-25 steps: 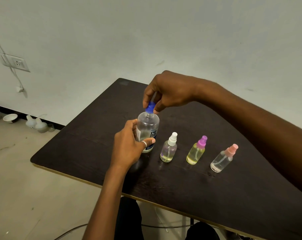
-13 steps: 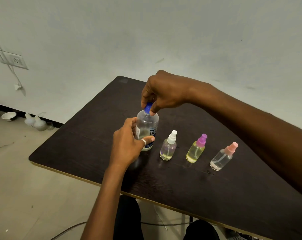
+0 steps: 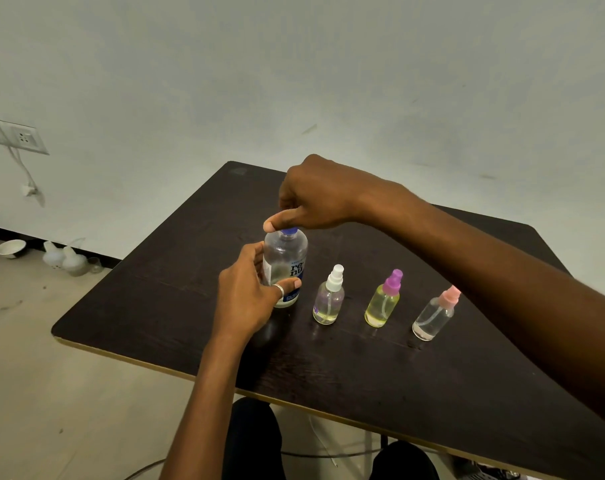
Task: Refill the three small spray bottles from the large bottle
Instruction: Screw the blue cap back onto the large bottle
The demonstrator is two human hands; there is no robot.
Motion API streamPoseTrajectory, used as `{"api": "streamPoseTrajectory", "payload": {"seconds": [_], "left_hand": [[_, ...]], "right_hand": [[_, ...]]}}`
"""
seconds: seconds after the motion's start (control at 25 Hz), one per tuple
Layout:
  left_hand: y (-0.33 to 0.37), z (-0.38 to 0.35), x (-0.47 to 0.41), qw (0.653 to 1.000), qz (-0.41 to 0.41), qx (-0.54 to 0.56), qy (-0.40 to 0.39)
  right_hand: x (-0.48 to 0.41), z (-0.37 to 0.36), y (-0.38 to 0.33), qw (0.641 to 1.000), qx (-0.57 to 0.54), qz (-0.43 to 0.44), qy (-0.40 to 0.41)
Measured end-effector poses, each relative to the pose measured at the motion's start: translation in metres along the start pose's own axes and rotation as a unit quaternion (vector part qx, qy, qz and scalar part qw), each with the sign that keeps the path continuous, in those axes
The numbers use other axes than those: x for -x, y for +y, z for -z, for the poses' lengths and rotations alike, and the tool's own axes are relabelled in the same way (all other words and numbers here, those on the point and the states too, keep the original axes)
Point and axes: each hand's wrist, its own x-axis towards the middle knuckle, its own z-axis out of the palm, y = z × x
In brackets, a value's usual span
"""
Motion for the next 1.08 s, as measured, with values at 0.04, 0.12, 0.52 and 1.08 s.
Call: {"api": "streamPoseTrajectory", "payload": {"seconds": [0.04,0.12,0.52,1.08], "left_hand": [[0.0,0.0,0.0,1.0,0.001,0.001,0.002],[-0.001,0.0,-0.001,1.0,0.003,0.004,0.004],[-0.001,0.0,0.001,1.0,-0.004,-0.009,0.01],[0.0,-0.001,0.001,1.0,-0.007,-0.015,0.008]], "right_hand": [[0.001,0.003,0.0,1.0,-0.001,0.016,-0.014],[0.003,0.008,0.0,0.998,0.006,0.05,-0.046],[-0.007,-0.003,-0.003,0.998,0.053,0.015,-0.018],[0.0,0.01,0.001,0.995,0.032,0.065,-0.062]]}}
